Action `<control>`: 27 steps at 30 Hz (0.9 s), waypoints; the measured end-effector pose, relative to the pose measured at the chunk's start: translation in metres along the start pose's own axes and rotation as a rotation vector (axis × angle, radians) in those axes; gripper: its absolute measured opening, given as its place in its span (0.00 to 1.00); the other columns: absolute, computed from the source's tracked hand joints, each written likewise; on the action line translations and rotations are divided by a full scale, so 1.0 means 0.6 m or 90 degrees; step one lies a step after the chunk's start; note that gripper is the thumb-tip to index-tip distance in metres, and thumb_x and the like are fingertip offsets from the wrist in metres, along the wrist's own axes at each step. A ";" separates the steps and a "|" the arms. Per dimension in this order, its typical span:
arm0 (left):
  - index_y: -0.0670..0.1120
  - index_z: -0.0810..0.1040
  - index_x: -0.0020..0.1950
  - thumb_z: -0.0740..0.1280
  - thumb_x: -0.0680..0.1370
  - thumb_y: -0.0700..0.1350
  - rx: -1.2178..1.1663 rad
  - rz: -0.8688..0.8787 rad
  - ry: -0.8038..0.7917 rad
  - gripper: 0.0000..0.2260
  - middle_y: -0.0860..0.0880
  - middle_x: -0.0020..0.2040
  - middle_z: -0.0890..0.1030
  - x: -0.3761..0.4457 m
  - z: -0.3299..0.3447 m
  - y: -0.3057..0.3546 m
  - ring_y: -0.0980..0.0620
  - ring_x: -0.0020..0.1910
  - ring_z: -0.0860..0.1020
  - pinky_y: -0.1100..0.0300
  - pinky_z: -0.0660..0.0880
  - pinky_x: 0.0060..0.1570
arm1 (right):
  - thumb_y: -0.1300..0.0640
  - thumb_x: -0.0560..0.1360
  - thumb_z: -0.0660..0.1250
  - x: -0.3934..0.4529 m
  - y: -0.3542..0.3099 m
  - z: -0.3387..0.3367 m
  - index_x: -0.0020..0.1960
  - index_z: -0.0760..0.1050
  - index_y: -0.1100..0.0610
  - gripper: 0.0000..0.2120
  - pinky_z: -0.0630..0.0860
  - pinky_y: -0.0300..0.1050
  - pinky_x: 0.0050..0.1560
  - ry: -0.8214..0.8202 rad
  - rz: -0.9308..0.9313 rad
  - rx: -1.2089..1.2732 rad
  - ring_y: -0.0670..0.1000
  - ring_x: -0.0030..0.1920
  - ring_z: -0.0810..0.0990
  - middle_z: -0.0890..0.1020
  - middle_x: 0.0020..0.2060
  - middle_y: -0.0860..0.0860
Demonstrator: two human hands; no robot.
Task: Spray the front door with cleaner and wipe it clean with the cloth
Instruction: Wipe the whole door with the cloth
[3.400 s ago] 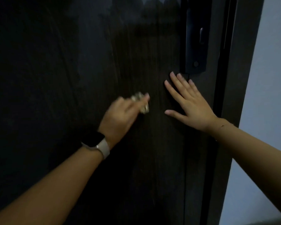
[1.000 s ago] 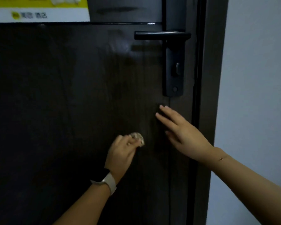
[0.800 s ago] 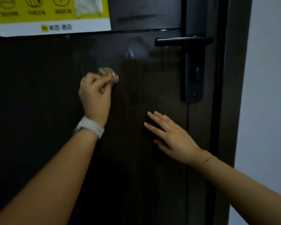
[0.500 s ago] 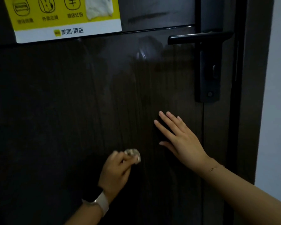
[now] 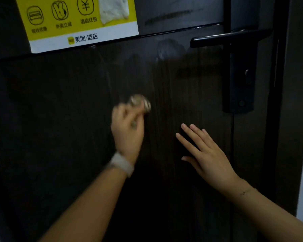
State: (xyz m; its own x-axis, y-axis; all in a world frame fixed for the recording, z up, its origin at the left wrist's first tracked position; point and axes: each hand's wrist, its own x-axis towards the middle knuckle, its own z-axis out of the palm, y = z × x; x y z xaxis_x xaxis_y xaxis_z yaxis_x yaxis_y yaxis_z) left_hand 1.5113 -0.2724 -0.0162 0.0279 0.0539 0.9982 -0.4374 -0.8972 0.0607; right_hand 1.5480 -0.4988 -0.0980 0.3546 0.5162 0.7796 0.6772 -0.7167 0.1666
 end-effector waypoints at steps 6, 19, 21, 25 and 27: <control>0.45 0.83 0.53 0.69 0.72 0.34 -0.024 0.044 -0.160 0.12 0.51 0.44 0.76 -0.103 -0.036 -0.010 0.51 0.42 0.73 0.59 0.73 0.44 | 0.50 0.76 0.66 0.001 0.001 -0.001 0.78 0.54 0.50 0.35 0.52 0.55 0.74 -0.011 -0.005 -0.002 0.53 0.78 0.49 0.52 0.78 0.51; 0.49 0.80 0.56 0.65 0.75 0.37 0.035 0.028 -0.082 0.13 0.46 0.44 0.76 -0.052 -0.055 -0.054 0.46 0.43 0.73 0.51 0.73 0.44 | 0.52 0.75 0.67 0.002 -0.007 -0.005 0.77 0.56 0.51 0.35 0.55 0.57 0.74 -0.007 0.004 0.003 0.54 0.78 0.51 0.54 0.78 0.52; 0.52 0.77 0.59 0.63 0.75 0.38 0.030 0.072 -0.204 0.15 0.50 0.47 0.75 -0.162 -0.076 -0.071 0.49 0.43 0.72 0.53 0.72 0.45 | 0.52 0.75 0.67 0.003 -0.009 -0.005 0.77 0.56 0.52 0.34 0.55 0.57 0.74 -0.006 0.005 0.000 0.55 0.77 0.52 0.55 0.77 0.53; 0.47 0.81 0.58 0.62 0.78 0.41 0.007 0.205 -0.373 0.12 0.50 0.50 0.78 -0.195 -0.113 -0.093 0.51 0.45 0.73 0.58 0.71 0.46 | 0.54 0.75 0.69 0.002 -0.016 -0.007 0.77 0.57 0.52 0.35 0.56 0.58 0.74 -0.012 0.019 0.000 0.55 0.78 0.52 0.55 0.77 0.53; 0.46 0.83 0.56 0.62 0.78 0.40 0.024 0.175 -0.292 0.12 0.46 0.49 0.81 -0.123 -0.108 -0.090 0.50 0.46 0.74 0.62 0.69 0.50 | 0.54 0.74 0.69 0.002 -0.020 -0.010 0.77 0.56 0.52 0.36 0.57 0.59 0.74 -0.017 0.030 0.000 0.55 0.78 0.52 0.55 0.78 0.53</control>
State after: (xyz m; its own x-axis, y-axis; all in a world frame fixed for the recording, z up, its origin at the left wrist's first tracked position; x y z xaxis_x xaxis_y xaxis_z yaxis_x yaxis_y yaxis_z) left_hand 1.4747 -0.1998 -0.0927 0.3096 -0.3753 0.8737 -0.4519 -0.8665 -0.2120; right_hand 1.5364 -0.4922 -0.0953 0.4032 0.4948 0.7698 0.6590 -0.7406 0.1309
